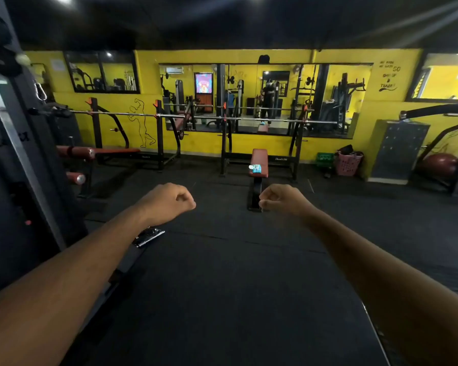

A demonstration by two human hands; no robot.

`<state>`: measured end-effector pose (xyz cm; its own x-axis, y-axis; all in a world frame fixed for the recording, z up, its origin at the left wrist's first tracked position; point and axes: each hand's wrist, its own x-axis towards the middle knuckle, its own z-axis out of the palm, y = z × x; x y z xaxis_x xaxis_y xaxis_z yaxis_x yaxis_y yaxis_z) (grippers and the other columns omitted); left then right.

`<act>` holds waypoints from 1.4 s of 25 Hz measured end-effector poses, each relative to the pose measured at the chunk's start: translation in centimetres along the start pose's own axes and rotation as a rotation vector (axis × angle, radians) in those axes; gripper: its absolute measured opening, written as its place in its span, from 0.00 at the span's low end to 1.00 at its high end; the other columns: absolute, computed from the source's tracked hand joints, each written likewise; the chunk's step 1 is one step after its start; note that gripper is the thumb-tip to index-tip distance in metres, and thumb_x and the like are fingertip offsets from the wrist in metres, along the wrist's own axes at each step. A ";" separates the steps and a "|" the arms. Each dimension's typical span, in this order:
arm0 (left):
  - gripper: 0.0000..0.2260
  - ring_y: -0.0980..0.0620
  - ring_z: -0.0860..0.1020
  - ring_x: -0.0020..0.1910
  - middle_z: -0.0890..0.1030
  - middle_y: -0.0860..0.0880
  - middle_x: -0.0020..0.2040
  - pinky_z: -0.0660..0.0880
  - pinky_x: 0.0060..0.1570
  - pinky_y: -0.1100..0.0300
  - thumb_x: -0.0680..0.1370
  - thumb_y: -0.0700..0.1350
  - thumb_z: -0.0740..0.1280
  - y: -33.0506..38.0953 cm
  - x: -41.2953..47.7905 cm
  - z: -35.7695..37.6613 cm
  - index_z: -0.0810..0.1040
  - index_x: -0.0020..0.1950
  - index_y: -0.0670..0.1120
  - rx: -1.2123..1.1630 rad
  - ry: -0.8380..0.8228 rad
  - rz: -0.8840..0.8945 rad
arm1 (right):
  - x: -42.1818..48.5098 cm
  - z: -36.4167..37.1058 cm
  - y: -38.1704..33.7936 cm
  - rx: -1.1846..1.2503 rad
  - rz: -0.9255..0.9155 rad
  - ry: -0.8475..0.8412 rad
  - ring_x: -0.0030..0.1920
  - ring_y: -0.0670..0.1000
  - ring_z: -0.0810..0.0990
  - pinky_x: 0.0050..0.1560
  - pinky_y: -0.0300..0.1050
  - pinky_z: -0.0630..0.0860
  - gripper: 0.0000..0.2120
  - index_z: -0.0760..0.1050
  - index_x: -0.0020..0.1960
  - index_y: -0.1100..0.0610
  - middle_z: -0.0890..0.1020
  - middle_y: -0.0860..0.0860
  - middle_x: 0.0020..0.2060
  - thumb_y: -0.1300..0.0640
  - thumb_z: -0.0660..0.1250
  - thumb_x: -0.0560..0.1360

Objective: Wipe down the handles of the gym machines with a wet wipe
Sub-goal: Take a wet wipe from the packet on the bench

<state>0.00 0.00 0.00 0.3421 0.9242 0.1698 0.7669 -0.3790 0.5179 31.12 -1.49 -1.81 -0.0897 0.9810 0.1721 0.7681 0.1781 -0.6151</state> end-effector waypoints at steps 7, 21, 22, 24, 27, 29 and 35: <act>0.03 0.57 0.78 0.45 0.80 0.57 0.44 0.77 0.49 0.54 0.77 0.54 0.69 -4.4 4.4 1.6 0.81 0.46 0.57 0.037 -0.067 -0.014 | 3.0 3.1 0.8 0.016 0.090 0.041 0.53 0.47 0.78 0.48 0.39 0.72 0.09 0.77 0.56 0.54 0.80 0.49 0.52 0.54 0.69 0.77; 0.09 0.58 0.79 0.50 0.81 0.56 0.52 0.77 0.57 0.51 0.79 0.56 0.67 -11.3 34.3 12.4 0.79 0.56 0.55 0.153 -0.258 -0.009 | 27.0 6.2 18.3 0.093 0.246 0.033 0.53 0.46 0.79 0.55 0.45 0.77 0.09 0.77 0.56 0.53 0.80 0.47 0.50 0.53 0.68 0.77; 0.10 0.57 0.78 0.51 0.80 0.55 0.53 0.77 0.57 0.51 0.79 0.56 0.67 -11.0 38.0 12.7 0.78 0.57 0.54 0.166 -0.255 -0.019 | 30.0 5.3 20.0 0.114 0.256 0.023 0.52 0.46 0.79 0.56 0.46 0.77 0.08 0.77 0.56 0.52 0.80 0.47 0.50 0.53 0.68 0.77; 0.10 0.57 0.78 0.52 0.80 0.55 0.54 0.77 0.56 0.52 0.79 0.56 0.66 -10.2 44.9 13.0 0.78 0.58 0.54 0.142 -0.213 -0.032 | 35.9 3.2 22.9 0.130 0.270 0.033 0.52 0.46 0.79 0.56 0.48 0.78 0.07 0.77 0.55 0.52 0.80 0.48 0.50 0.53 0.68 0.77; 0.11 0.56 0.78 0.52 0.80 0.55 0.54 0.77 0.56 0.52 0.79 0.56 0.66 -9.8 54.2 14.2 0.78 0.58 0.54 0.122 -0.216 -0.045 | 44.6 0.5 26.6 0.149 0.274 0.042 0.51 0.46 0.79 0.54 0.47 0.78 0.06 0.77 0.54 0.51 0.80 0.47 0.50 0.53 0.68 0.77; 0.12 0.56 0.78 0.53 0.80 0.55 0.55 0.77 0.56 0.52 0.79 0.57 0.66 -10.2 60.0 15.7 0.78 0.59 0.54 0.131 -0.253 -0.058 | 50.2 -0.1 29.4 0.144 0.281 0.022 0.51 0.45 0.79 0.53 0.46 0.78 0.06 0.77 0.53 0.51 0.80 0.47 0.49 0.52 0.68 0.77; 0.13 0.56 0.78 0.52 0.79 0.55 0.55 0.77 0.55 0.52 0.79 0.57 0.66 -14.1 80.8 21.2 0.76 0.61 0.55 0.148 -0.261 -0.027 | 68.0 -0.1 40.3 0.146 0.319 0.001 0.50 0.44 0.80 0.46 0.39 0.76 0.07 0.76 0.55 0.52 0.80 0.47 0.49 0.53 0.67 0.78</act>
<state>28.29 79.04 -11.34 0.4336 0.8981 -0.0737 0.8421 -0.3747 0.3880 56.05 72.41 -14.80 0.1408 0.9890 -0.0462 0.6585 -0.1284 -0.7415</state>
